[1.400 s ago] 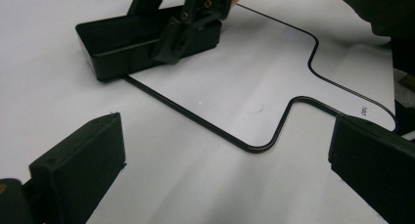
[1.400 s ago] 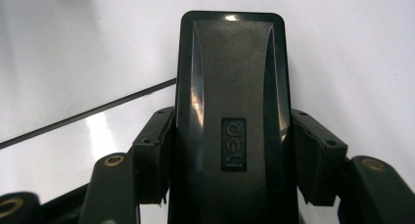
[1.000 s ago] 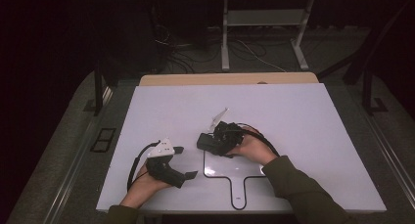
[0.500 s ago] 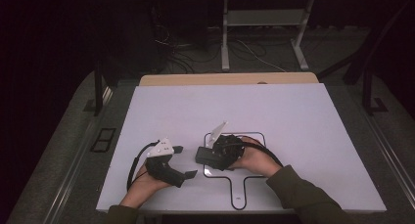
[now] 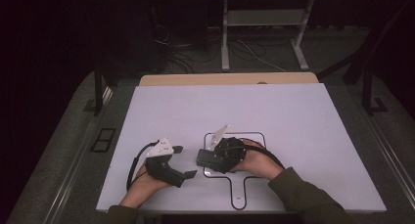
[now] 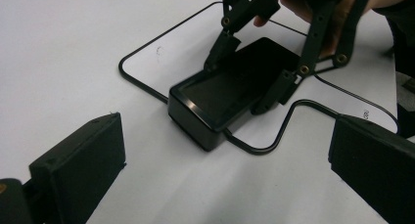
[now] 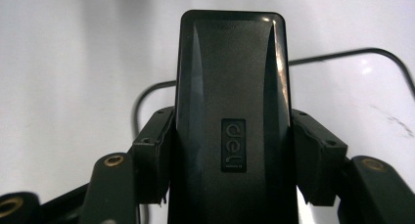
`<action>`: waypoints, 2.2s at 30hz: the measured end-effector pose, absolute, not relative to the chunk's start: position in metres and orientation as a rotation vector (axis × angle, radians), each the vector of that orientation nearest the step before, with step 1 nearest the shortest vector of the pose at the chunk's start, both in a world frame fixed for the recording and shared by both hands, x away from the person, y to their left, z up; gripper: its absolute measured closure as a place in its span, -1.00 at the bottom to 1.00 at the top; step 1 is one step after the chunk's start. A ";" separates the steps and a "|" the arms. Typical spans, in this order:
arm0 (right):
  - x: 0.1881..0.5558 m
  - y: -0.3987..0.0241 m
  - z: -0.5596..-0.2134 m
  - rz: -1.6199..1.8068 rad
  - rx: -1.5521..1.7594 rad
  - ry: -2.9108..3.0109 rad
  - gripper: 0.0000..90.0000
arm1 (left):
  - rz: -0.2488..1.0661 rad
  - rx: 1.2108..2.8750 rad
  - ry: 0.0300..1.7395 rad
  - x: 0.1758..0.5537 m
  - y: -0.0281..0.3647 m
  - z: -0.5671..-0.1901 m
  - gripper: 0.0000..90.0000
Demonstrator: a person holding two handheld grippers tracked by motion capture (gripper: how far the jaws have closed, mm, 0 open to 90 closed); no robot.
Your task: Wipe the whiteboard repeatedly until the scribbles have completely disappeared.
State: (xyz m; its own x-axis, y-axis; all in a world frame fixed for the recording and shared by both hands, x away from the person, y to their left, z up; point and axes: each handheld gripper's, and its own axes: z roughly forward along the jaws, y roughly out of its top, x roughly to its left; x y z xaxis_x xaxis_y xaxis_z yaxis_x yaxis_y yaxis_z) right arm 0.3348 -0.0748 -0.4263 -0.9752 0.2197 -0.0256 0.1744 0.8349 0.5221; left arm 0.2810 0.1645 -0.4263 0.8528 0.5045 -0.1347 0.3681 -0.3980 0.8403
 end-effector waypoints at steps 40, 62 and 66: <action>0.382 -0.075 -0.427 0.811 0.469 2.887 -0.13 | 0.168 2.035 0.630 0.281 0.164 -0.427 -1.00; 0.410 -0.078 -0.428 0.806 0.584 2.851 -0.13 | 0.167 2.031 0.628 0.281 0.163 -0.427 -1.00; 0.402 -0.076 -0.428 0.805 0.563 2.867 -0.13 | 0.167 2.032 0.627 0.281 0.163 -0.427 -1.00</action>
State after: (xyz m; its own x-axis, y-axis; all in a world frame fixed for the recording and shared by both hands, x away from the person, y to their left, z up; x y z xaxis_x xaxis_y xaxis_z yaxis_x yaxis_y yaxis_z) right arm 0.4017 -0.0760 -0.4275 -0.9251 0.3797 -0.0065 0.3208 0.7906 0.5216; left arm 0.2808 0.1633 -0.4267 0.8579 0.4959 -0.1344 0.3633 -0.4005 0.8412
